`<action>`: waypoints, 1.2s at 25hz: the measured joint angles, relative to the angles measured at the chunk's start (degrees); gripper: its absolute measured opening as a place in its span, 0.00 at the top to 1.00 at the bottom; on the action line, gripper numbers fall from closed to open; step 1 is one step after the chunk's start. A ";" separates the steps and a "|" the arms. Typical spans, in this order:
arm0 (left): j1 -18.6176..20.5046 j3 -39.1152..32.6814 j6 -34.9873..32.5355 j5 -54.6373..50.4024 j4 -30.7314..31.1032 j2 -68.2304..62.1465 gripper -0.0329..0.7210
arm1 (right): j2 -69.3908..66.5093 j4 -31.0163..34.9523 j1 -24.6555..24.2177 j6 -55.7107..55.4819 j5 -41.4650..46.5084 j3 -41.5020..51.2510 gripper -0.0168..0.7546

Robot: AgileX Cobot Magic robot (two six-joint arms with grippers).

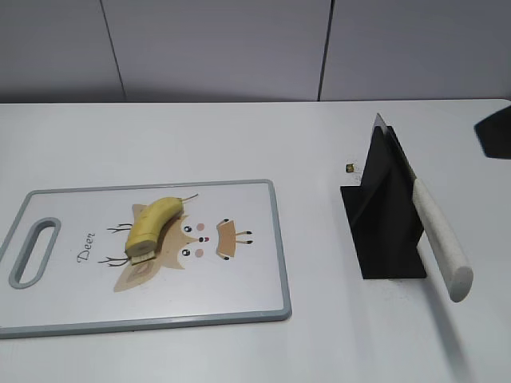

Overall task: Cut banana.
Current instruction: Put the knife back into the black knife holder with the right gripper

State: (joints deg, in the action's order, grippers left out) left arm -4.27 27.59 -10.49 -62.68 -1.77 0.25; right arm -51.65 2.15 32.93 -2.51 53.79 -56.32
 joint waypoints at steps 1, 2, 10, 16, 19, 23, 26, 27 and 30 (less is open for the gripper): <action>0.00 0.00 0.00 0.00 0.00 0.00 0.26 | 1.63 0.49 0.00 1.22 -0.01 0.67 0.22; 0.00 0.00 0.00 0.00 0.00 0.00 0.26 | 3.61 0.90 0.00 2.04 0.06 1.53 0.22; 0.00 0.00 0.00 0.00 0.00 0.00 0.26 | 20.66 1.53 0.00 5.36 0.62 16.60 0.22; 0.00 0.00 0.00 0.00 0.00 0.00 0.26 | 35.78 1.59 0.00 5.52 3.53 25.86 0.22; 0.00 0.00 0.00 0.00 0.00 0.00 0.26 | 42.80 1.59 0.00 5.52 5.92 27.11 0.22; 0.00 0.00 0.00 0.00 -0.05 0.00 0.26 | 50.39 1.54 0.00 5.52 6.19 27.11 0.23; 0.00 0.00 0.00 0.00 -0.16 0.00 0.26 | 51.92 1.83 0.00 5.52 6.40 27.11 0.24; 0.00 0.00 0.00 0.00 -0.22 0.00 0.26 | 51.98 2.16 0.00 5.52 6.39 27.11 0.25; 0.00 0.00 0.00 0.00 -0.41 0.00 0.26 | 51.98 3.24 0.00 5.52 6.39 27.11 0.26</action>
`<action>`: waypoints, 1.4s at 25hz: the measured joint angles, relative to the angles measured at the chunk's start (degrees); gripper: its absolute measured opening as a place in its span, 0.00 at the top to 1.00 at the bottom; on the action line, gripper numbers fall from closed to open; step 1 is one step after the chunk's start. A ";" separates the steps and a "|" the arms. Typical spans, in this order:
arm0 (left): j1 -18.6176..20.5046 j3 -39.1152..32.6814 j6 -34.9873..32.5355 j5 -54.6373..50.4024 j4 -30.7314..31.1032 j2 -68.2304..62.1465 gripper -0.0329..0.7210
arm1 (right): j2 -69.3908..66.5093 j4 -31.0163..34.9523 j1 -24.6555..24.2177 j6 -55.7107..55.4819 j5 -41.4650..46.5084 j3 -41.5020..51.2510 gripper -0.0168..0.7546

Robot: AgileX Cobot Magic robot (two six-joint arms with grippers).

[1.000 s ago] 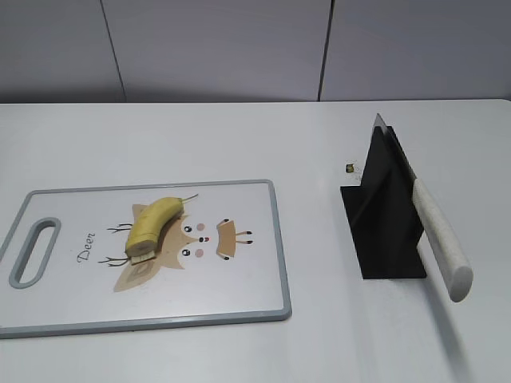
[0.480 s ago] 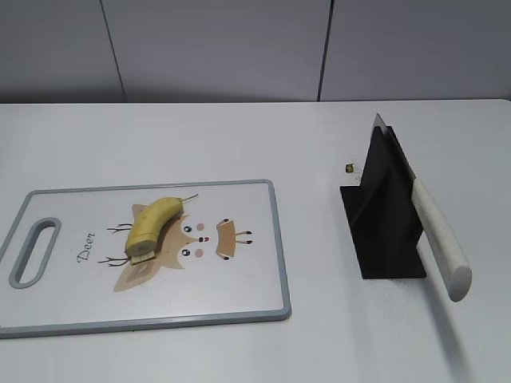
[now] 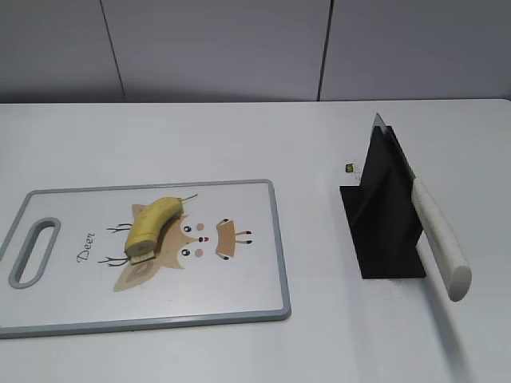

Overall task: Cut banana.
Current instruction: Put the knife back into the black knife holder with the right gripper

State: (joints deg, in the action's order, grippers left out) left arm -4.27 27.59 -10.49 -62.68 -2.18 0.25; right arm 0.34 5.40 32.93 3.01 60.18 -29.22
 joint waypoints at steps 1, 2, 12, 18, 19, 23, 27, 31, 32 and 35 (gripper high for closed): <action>0.00 0.00 0.00 0.00 -0.12 0.00 0.26 | 0.00 0.13 0.00 0.00 0.00 0.00 0.27; 0.00 0.00 0.00 0.00 -0.12 0.00 0.26 | 0.00 0.27 0.00 0.00 0.00 0.00 0.27; 0.00 0.00 0.00 0.00 -0.24 0.00 0.26 | 0.00 0.72 -13.53 0.00 0.00 0.00 0.28; 0.00 0.00 0.00 0.00 -0.24 0.00 0.26 | 0.00 0.78 -22.84 0.00 0.00 0.00 0.27; 0.00 0.00 0.00 0.00 -0.24 0.00 0.27 | 0.00 0.78 -23.77 0.00 0.00 0.00 0.27; 0.00 0.00 0.00 0.00 -0.24 0.00 0.27 | 0.00 0.83 -25.35 0.00 0.00 0.00 0.27; 0.00 0.00 0.00 0.00 -0.25 0.00 0.28 | 0.00 0.83 -25.47 0.00 0.00 0.00 0.28; 0.00 0.00 0.00 0.00 -0.25 0.00 0.29 | 0.00 0.89 -25.51 0.00 -0.06 0.00 0.28; 0.00 0.00 0.00 0.00 -0.25 0.00 0.29 | 0.00 0.89 -25.51 0.00 -0.06 0.00 0.28; 0.00 0.00 0.00 0.00 -0.25 0.00 0.29 | 0.00 0.89 -25.51 0.00 -0.06 0.00 0.28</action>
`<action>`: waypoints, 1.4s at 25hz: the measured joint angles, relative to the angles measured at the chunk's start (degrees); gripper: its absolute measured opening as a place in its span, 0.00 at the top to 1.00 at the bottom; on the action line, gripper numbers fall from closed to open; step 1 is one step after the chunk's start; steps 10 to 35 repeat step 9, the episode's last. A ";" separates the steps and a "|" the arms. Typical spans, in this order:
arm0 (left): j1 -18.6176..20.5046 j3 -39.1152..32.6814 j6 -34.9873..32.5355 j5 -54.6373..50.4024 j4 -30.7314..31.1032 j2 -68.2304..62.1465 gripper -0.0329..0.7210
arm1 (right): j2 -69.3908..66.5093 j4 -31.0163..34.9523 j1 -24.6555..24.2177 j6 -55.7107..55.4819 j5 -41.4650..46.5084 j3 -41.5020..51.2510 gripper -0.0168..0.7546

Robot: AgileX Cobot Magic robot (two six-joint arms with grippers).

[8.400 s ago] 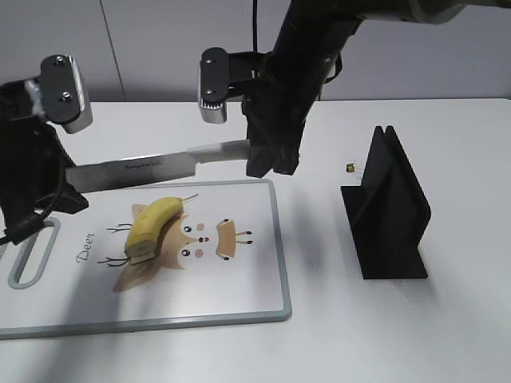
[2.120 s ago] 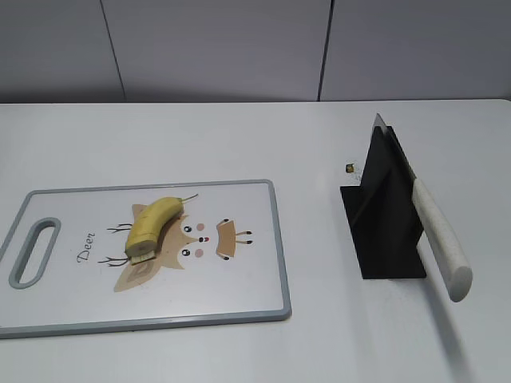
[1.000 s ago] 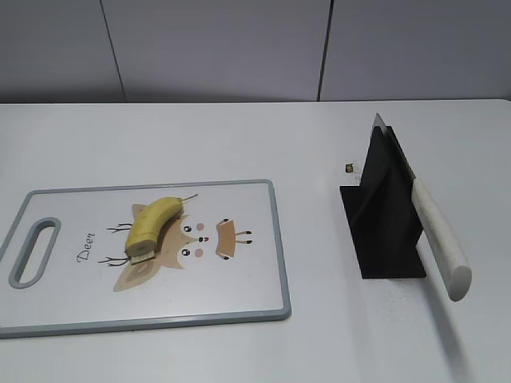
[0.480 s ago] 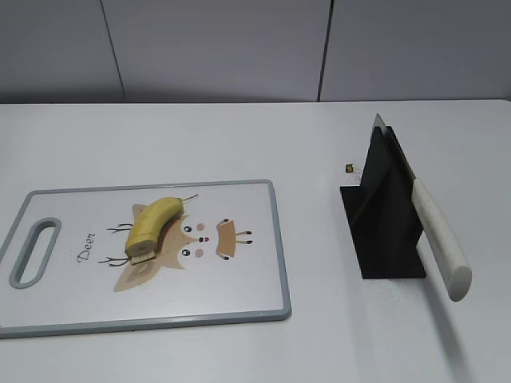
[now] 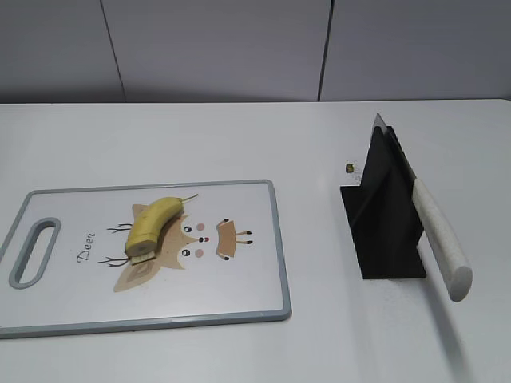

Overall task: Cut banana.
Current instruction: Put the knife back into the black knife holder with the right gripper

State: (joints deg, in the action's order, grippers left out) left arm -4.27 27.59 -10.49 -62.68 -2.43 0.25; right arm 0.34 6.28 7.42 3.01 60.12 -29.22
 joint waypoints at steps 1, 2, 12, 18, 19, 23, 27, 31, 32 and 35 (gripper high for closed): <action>0.00 0.00 0.00 0.00 0.00 0.00 0.29 | 0.00 0.00 0.00 0.00 0.00 0.00 0.28; 0.00 0.00 0.00 0.00 0.00 0.00 0.29 | 0.00 0.00 0.00 0.00 0.00 0.00 0.28; 0.00 0.00 0.00 0.00 0.00 0.00 0.29 | 0.00 0.00 0.00 0.00 0.00 0.00 0.28; 0.00 0.00 0.00 0.00 0.00 0.00 0.29 | 0.00 0.00 0.00 0.00 0.00 0.00 0.28; 0.00 0.00 0.00 0.00 0.00 0.00 0.29 | 0.00 0.00 0.00 0.00 0.00 0.00 0.28; 0.00 0.00 0.00 0.00 0.00 0.00 0.29 | 0.00 0.00 0.00 0.00 0.00 0.00 0.28; 0.00 0.00 0.00 0.00 0.00 0.00 0.29 | 0.00 0.00 0.00 0.00 0.00 0.00 0.28; 0.00 0.00 0.00 0.00 0.00 0.00 0.29 | 0.00 0.00 0.00 0.00 0.00 0.00 0.28; 0.00 0.00 0.00 0.00 0.00 0.00 0.29 | 0.00 0.00 0.00 0.00 0.00 0.00 0.28; 0.00 0.00 0.00 0.00 0.00 0.00 0.29 | 0.00 0.00 0.00 0.00 0.00 0.00 0.28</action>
